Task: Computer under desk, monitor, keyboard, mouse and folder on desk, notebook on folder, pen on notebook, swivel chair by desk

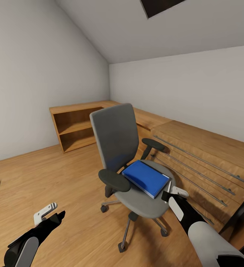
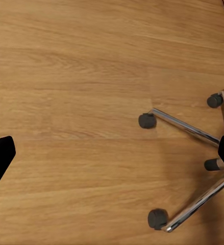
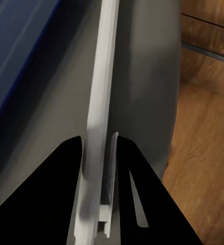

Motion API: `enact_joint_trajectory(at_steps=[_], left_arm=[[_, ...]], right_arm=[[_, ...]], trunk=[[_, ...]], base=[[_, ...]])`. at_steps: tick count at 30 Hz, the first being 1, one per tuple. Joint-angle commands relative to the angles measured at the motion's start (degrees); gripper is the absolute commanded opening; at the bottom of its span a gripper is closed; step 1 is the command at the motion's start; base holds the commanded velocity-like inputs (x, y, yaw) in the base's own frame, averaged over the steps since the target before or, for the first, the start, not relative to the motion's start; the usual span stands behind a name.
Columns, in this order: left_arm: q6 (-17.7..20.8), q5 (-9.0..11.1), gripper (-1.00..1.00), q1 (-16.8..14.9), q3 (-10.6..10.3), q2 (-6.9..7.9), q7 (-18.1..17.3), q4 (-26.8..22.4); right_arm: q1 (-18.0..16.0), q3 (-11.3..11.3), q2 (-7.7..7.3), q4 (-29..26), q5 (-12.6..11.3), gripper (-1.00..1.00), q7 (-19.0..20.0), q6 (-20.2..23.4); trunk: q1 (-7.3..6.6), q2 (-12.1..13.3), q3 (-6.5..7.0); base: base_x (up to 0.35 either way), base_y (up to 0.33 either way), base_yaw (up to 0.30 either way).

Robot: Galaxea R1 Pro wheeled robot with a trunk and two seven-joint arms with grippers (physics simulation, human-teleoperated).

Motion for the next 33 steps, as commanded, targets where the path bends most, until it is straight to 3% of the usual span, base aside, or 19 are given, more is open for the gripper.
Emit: enact_joint_trajectory(at_steps=[1, 14, 33], left_arm=[[0.17, 0.61, 1.0, -0.03, -0.02, 0.02, 0.51, -0.08], [0.23, 0.61, 1.0, -0.03, -0.03, 0.0, 0.51, -0.06], [0.32, 0.56, 1.0, -0.03, -0.08, 0.03, 0.51, -0.06]], right_arm=[[0.03, -0.02, -0.01, 0.39, -0.82, -1.0, -0.33, 0.27], [0.03, -0.06, -0.01, 0.39, -0.91, -1.0, -0.33, 0.27], [0.03, -0.27, -0.09, 0.39, -0.85, -1.0, -0.33, 0.27]], trunk=[[0.0, -0.02, -0.07], [0.0, -0.02, -0.07], [-4.18, 7.6, 3.34]], base=[[0.0, 0.0, 0.0], [0.0, 0.0, 0.0], [-0.026, 0.0, 0.0]])
